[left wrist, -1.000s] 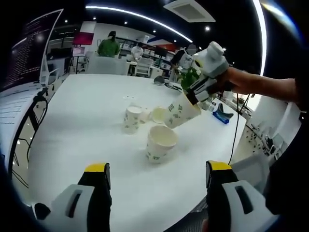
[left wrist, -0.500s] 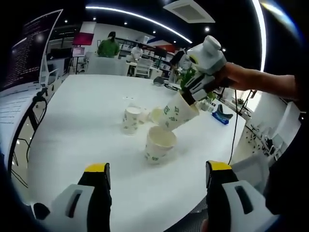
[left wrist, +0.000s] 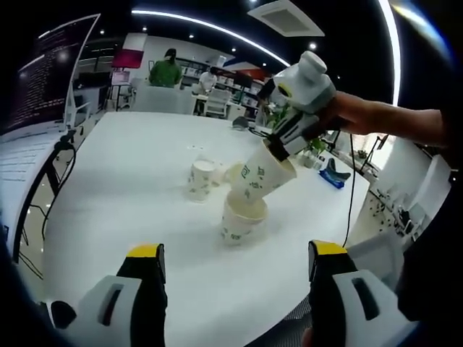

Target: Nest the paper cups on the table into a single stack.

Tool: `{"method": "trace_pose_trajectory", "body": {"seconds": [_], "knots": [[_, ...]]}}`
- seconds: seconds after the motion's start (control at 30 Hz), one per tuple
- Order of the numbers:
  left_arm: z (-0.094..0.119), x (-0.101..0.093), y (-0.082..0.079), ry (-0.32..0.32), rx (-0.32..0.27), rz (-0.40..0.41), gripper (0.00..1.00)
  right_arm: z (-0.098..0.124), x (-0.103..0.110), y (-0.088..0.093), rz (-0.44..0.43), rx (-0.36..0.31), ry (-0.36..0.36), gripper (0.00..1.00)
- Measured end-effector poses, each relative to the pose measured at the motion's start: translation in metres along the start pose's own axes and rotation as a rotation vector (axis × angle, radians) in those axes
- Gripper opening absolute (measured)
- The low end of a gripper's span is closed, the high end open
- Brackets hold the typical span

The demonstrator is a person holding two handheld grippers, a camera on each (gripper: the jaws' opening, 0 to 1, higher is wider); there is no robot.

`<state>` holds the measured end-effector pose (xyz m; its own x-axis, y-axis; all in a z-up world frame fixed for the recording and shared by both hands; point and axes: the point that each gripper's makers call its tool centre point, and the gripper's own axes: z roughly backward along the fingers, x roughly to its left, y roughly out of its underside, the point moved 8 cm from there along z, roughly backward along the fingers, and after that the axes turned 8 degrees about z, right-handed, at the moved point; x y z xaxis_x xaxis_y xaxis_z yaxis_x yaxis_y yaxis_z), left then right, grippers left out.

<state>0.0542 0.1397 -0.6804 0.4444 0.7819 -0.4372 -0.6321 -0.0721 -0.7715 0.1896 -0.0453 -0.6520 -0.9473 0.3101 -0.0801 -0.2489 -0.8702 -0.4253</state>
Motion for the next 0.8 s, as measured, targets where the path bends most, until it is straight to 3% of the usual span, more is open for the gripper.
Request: {"method": "trace_pose_trajectory", "body": {"seconds": [0.5,0.8], "knots": [[-0.001,0.003,-0.001,0.000,-0.001,0.004,0.80,-0.022,0.003,0.004,0.044,0.096,-0.033,0.00],[0.002,0.006,0.001,-0.006,-0.003,0.011,0.80,-0.041,-0.002,0.000,0.059,0.110,-0.039,0.00]]}}
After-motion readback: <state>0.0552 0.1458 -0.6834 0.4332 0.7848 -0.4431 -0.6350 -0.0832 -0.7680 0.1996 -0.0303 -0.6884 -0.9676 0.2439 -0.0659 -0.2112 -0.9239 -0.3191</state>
